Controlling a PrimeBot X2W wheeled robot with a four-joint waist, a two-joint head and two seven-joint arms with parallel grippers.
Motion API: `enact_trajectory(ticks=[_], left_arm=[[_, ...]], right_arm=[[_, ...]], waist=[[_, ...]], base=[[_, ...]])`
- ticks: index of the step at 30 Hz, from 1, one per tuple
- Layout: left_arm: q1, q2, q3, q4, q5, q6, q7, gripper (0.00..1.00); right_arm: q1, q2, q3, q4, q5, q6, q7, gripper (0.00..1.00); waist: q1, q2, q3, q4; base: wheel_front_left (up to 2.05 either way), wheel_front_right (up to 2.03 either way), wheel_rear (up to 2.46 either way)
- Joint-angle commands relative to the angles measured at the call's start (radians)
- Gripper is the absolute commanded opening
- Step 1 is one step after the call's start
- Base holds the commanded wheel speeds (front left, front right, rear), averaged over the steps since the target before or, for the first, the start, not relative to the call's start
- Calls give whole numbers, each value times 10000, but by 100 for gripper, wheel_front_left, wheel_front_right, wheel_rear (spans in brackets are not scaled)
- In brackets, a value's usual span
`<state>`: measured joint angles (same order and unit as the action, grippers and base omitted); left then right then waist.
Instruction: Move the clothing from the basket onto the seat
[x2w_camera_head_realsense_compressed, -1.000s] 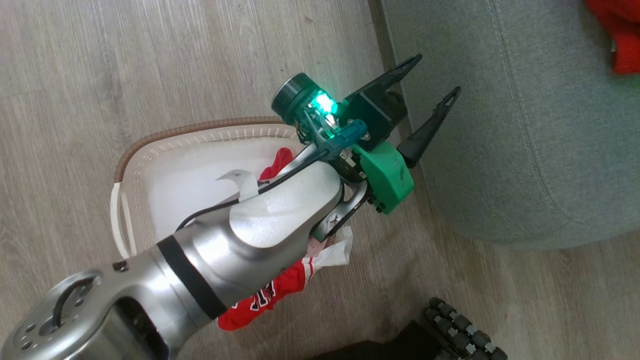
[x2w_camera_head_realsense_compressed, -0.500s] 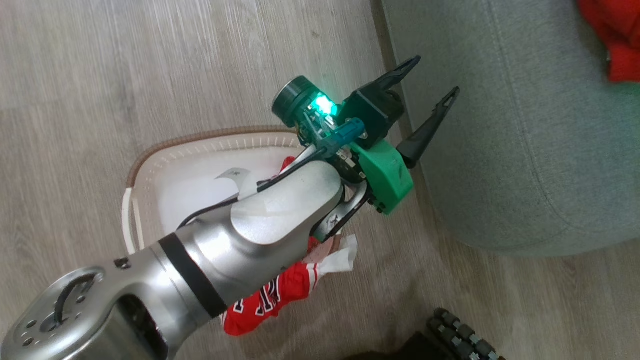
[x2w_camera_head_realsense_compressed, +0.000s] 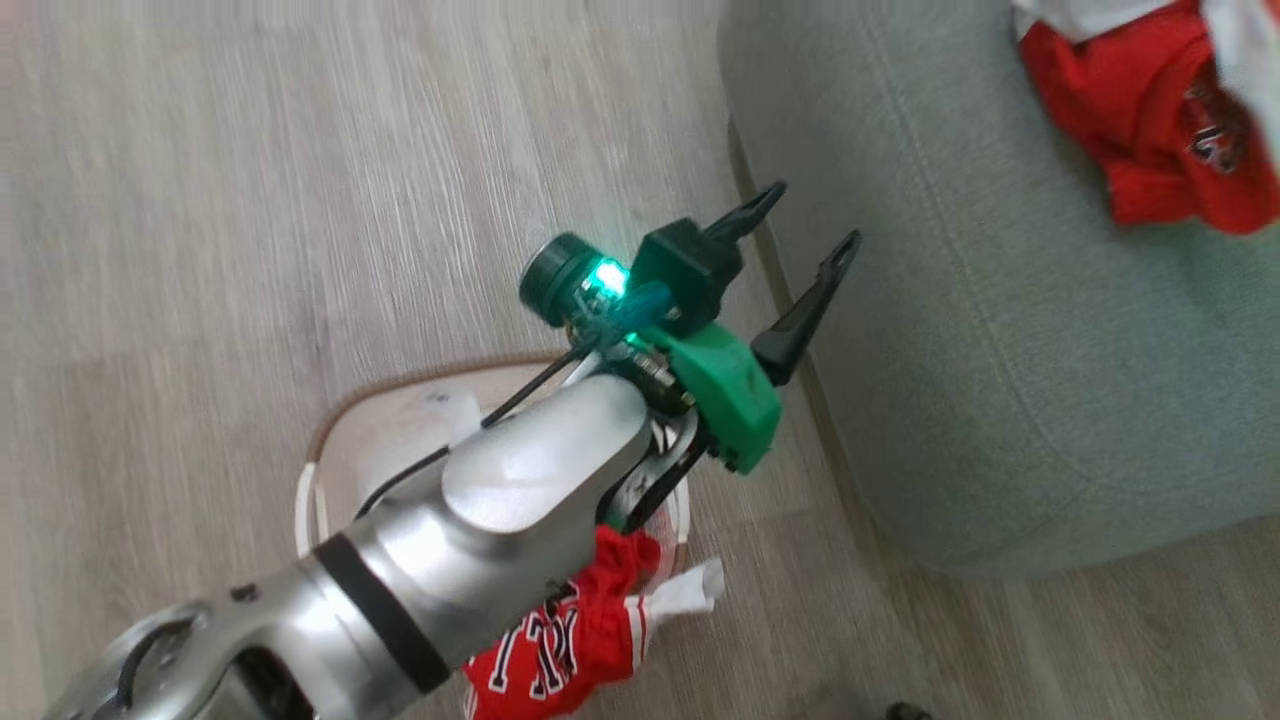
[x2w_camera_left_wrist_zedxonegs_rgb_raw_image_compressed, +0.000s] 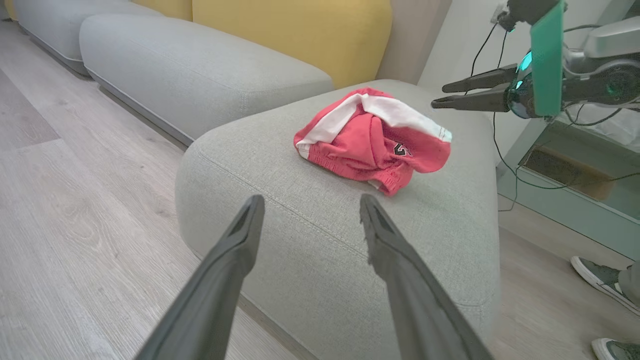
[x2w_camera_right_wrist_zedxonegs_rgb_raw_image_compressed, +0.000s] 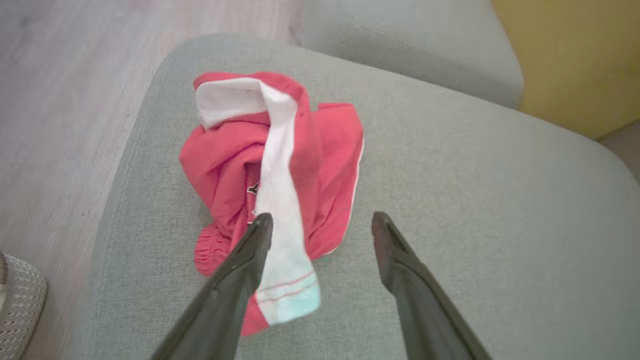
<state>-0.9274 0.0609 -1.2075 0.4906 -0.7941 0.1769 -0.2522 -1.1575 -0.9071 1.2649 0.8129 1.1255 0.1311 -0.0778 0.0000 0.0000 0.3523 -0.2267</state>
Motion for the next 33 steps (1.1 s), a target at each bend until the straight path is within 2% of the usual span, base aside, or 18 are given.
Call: enact_trajectory(ticks=[1,6,11,16,19,20,25,29,33], left_arm=[[48,104,512,-367,140,-54,-92,100],[864,521,1166,-866,331,-47,-93,100],[1647,985,1881,-1453,518,206,-94,100],[2355,1357,2617,-2095,758,470,-94,100],[2833,1655,3066,-2448,885,596,-94,100],[2833,1655,3066,-2448,885,596,-94,100],[3599,2307,3894,-3020,1082,870,-95,100],[4192,2703,4428,-3473,1259,1077,-95,100],[4873,2853,4890,-3822,1404,1142,-95,100]], right_arm=[[-69,-606,37,-110,-141,-4,-149,100],[-139,-777,101,-603,-304,-4,-800,100],[7,-733,124,-1071,-316,-4,-1393,100],[321,-782,-439,-1648,-3,-4,-1810,100],[737,-793,-1434,-2272,-288,-4,-1833,100],[737,-793,-1434,-2272,-288,-4,-1833,100],[2289,-588,-3524,-3200,-1131,-4,-1837,100],[3858,-167,-5302,-3769,-1856,-4,-1838,100],[5588,584,-7223,-4377,-2737,-4,-1839,100]], waist=[[0,0,-753,3],[0,0,-1535,97],[0,0,-2104,284],[0,0,-2512,676],[0,0,-2707,875],[0,0,-2707,875],[0,0,-3009,1172],[0,0,-3184,1402],[0,0,-3418,1641]], base=[[0,0,0],[0,0,0],[0,0,0],[0,0,0],[0,0,0],[0,0,0],[0,0,0],[0,0,0],[0,0,0]])
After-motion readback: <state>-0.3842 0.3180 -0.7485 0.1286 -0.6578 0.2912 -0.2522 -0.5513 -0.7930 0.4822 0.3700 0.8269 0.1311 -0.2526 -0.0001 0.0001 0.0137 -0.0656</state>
